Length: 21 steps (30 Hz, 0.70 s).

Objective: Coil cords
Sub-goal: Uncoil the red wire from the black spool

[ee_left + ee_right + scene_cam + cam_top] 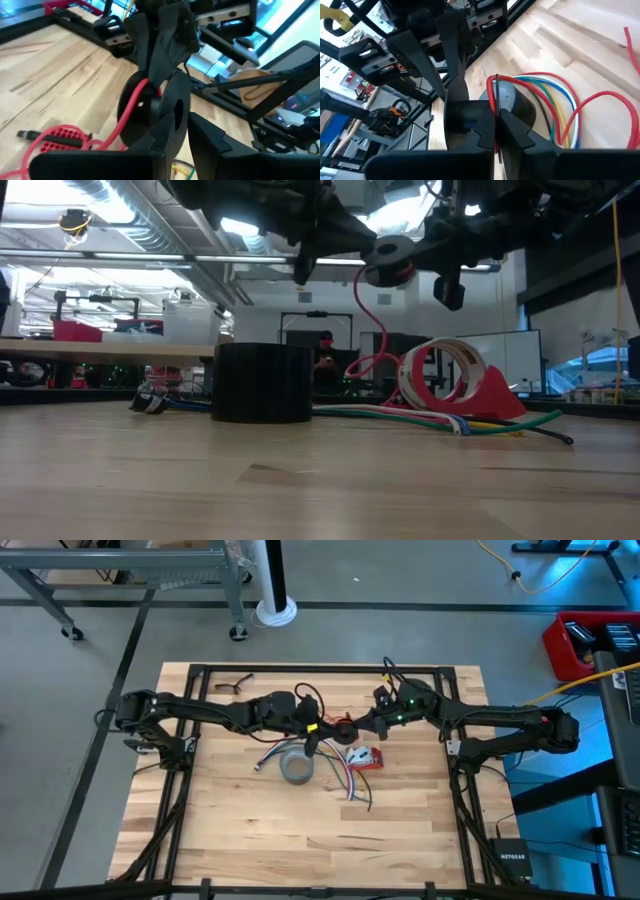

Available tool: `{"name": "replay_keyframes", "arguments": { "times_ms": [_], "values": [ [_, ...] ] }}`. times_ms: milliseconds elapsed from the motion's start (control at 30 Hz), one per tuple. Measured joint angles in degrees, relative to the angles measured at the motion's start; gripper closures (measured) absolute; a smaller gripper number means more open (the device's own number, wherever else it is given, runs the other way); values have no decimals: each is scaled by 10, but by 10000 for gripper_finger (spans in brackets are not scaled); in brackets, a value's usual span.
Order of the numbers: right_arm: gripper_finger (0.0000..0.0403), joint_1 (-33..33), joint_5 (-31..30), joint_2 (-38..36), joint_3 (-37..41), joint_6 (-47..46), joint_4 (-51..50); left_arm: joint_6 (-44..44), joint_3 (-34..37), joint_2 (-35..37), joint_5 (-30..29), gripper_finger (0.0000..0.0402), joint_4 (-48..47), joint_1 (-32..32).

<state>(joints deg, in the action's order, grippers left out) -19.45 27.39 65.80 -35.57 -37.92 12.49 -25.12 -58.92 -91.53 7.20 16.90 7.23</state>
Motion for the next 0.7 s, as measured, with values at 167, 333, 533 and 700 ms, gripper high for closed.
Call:
{"name": "replay_keyframes", "arguments": {
  "times_ms": [167, 333, 533, 700],
  "values": [
    [391, 0, -8, 0, 0, 4, 5, 2, 0, 0, 10, 365, 13, -5],
    [390, 0, -9, 0, 0, 5, 6, 17, 0, -1, 10, 397, 17, -5],
    [363, -1, -17, -1, -1, -1, 14, 16, 0, 0, -56, 400, 18, -5],
    [334, -1, -13, -1, -1, -41, 12, 19, 0, 9, -63, 401, 15, 13]
  ]
}}
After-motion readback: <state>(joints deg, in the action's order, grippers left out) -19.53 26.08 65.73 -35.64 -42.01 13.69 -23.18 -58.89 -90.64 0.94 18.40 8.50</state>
